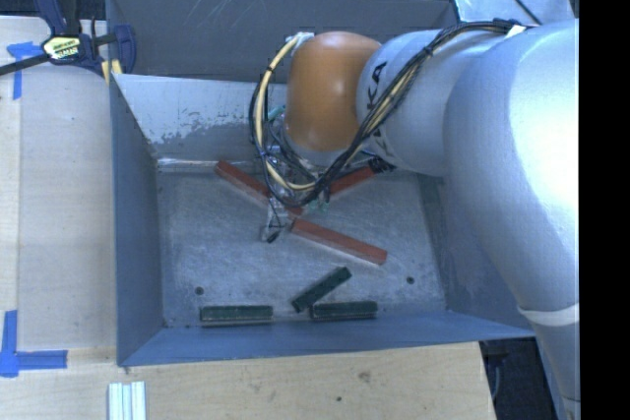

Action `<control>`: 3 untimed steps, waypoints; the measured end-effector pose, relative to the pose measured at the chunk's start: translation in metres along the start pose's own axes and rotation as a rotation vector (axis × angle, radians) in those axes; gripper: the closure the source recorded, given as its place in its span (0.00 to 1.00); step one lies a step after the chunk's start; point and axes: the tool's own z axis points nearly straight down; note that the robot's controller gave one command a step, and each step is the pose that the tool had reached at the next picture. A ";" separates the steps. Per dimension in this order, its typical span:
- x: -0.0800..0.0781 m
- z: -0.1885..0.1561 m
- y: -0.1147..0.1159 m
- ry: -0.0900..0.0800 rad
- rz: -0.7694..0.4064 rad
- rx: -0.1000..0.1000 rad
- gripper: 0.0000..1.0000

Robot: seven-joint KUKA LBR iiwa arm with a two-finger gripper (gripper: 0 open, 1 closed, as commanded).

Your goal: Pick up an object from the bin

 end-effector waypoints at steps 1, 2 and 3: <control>0.010 -0.037 0.011 -0.010 0.017 -0.002 0.00; 0.002 -0.051 0.000 -0.010 0.272 -0.002 0.00; 0.014 -0.003 -0.008 -0.002 0.377 0.001 0.00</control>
Offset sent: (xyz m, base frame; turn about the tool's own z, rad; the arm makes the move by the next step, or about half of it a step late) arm -0.0109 0.0106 0.0347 0.0198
